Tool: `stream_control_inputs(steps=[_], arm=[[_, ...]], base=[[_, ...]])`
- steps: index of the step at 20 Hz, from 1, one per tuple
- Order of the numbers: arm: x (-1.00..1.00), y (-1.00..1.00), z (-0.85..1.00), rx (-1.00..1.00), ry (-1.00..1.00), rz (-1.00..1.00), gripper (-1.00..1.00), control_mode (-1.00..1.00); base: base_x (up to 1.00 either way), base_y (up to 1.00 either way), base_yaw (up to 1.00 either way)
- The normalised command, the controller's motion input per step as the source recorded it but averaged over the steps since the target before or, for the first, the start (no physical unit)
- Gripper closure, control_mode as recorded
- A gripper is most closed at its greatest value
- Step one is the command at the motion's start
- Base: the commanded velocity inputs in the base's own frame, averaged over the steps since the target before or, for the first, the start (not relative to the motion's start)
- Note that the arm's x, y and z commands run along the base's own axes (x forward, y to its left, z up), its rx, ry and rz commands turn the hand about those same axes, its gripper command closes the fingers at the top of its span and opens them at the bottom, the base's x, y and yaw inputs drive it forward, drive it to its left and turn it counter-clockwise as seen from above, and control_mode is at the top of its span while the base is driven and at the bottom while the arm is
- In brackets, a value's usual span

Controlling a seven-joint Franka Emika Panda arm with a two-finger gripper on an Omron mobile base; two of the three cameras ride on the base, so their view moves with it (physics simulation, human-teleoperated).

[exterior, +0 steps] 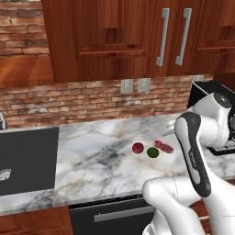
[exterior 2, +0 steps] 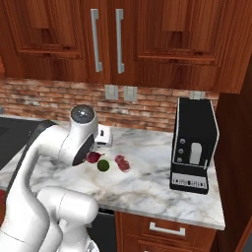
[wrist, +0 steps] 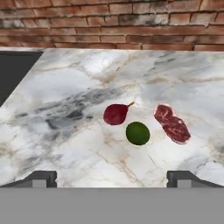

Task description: Open the fridge, remove the pear, lime, and steak, and place them on any counter.

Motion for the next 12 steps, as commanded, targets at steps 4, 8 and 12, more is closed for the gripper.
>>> stream_control_inputs(steps=[4,8,12], arm=[[-0.83,0.00,0.94,0.03,-0.18,0.00,-1.00,-1.00],[-0.83,0.00,0.92,0.03,-0.17,0.00,-1.00,-1.00],[-0.64,0.00,0.73,0.00,-0.15,0.00,-1.00,-1.00]], base=[[0.00,0.00,0.00],[0.00,0.00,0.00],[0.00,0.00,0.00]])
